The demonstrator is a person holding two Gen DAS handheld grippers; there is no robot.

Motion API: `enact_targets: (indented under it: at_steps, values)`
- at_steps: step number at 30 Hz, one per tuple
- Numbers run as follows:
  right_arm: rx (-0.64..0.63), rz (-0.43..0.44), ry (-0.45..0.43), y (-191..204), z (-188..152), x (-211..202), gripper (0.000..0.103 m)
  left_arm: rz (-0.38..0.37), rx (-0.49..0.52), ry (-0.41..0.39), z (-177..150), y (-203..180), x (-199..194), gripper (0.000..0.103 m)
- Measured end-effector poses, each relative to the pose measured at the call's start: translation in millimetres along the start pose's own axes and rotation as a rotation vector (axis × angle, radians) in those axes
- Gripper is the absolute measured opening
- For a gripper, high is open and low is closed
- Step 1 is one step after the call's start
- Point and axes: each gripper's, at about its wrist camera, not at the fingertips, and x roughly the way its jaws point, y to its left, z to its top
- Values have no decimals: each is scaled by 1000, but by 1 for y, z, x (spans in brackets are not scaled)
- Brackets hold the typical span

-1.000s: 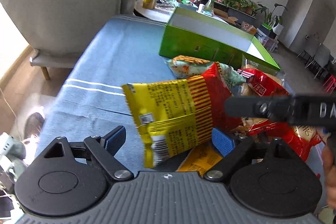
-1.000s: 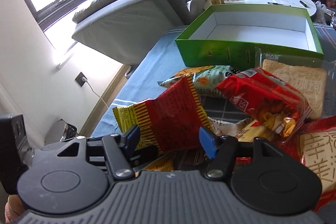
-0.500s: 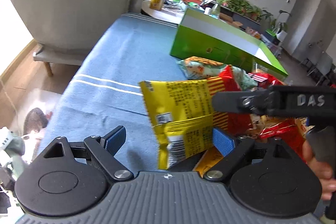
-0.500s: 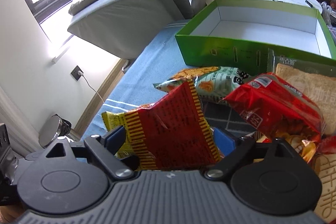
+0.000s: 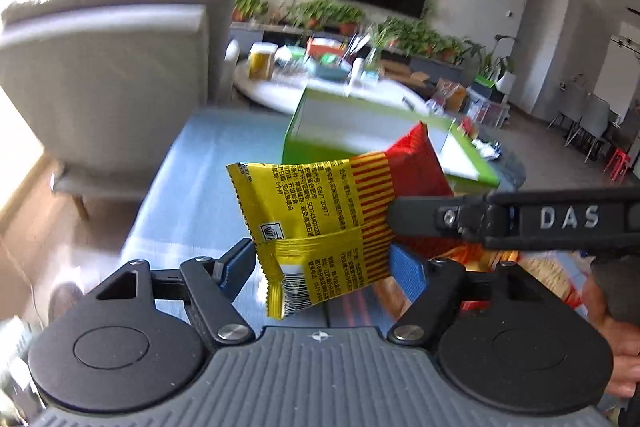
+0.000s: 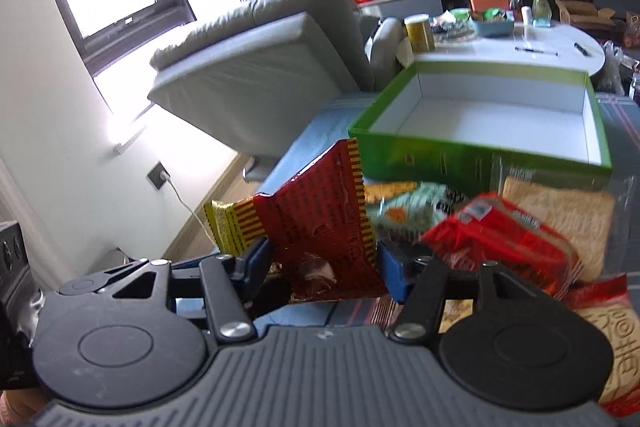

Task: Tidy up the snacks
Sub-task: 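Carry the chip bag into the green box and open both grippers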

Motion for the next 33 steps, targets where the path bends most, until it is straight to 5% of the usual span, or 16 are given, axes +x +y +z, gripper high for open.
enact_targets:
  at_steps: [6, 15, 33]
  values:
    - [86, -25, -101, -18, 35, -6, 70, -18, 122, -60, 48, -22, 22, 71]
    - [229, -61, -158, -61, 69, 23, 71, -59, 219, -50, 90, -37, 86, 71]
    - [405, -105, -65, -120, 74, 92, 73, -78, 276, 89, 94, -32, 190, 73]
